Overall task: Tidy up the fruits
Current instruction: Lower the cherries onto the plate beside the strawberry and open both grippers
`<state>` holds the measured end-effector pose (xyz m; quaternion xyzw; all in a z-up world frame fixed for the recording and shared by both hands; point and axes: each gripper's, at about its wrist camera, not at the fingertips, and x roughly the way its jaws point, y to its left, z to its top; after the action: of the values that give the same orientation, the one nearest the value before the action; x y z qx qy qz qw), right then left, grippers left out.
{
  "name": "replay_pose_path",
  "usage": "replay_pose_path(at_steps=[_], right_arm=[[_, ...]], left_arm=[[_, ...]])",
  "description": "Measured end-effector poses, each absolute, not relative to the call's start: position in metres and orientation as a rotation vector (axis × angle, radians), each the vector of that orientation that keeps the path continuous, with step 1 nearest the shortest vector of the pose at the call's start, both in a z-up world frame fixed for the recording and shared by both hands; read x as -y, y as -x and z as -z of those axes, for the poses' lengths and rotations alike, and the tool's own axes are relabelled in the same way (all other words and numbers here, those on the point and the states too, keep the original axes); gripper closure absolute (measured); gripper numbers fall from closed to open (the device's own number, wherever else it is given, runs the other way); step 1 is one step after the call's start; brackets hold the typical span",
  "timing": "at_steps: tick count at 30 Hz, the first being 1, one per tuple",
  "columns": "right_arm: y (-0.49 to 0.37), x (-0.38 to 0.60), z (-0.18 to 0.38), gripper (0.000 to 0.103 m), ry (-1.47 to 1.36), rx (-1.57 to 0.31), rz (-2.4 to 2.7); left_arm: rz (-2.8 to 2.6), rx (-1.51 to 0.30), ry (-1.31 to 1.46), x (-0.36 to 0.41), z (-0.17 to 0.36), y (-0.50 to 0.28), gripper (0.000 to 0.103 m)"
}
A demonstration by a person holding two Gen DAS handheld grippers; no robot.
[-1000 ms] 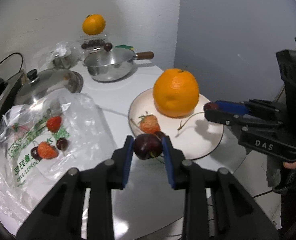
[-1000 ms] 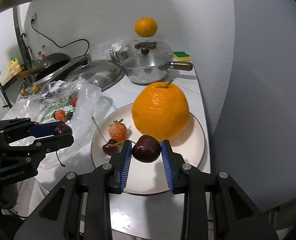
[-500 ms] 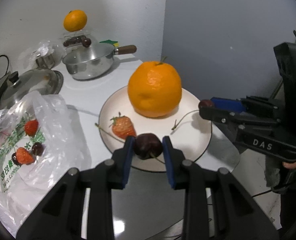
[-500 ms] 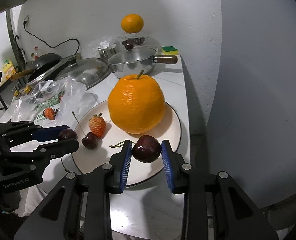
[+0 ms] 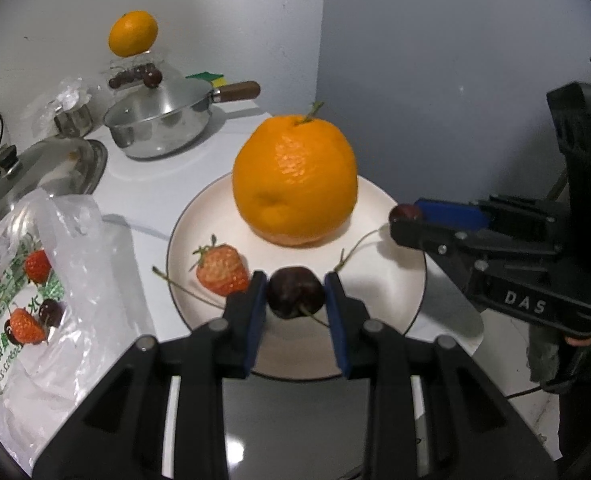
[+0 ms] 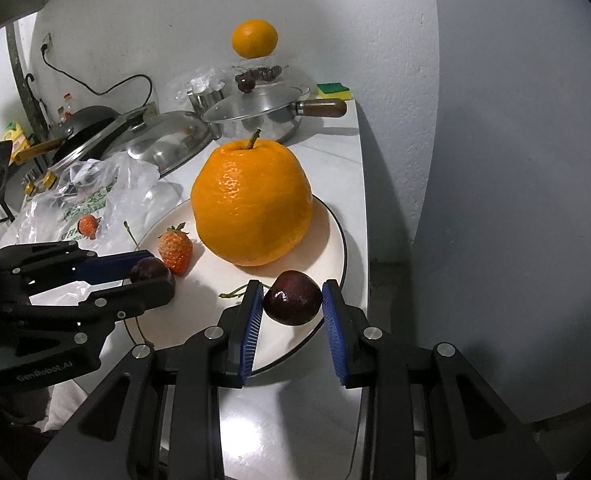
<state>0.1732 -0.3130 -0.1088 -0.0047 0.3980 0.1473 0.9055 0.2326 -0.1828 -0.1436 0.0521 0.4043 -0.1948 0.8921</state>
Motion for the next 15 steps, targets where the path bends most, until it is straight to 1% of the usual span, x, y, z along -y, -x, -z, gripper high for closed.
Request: replay_pose_path(at_steps=[15], right_arm=[[-0.188, 0.311, 0.115, 0.07, 0.018, -0.837, -0.311]], left_arm=[[0.404, -0.833, -0.094, 0.18, 0.146, -0.252, 0.073]])
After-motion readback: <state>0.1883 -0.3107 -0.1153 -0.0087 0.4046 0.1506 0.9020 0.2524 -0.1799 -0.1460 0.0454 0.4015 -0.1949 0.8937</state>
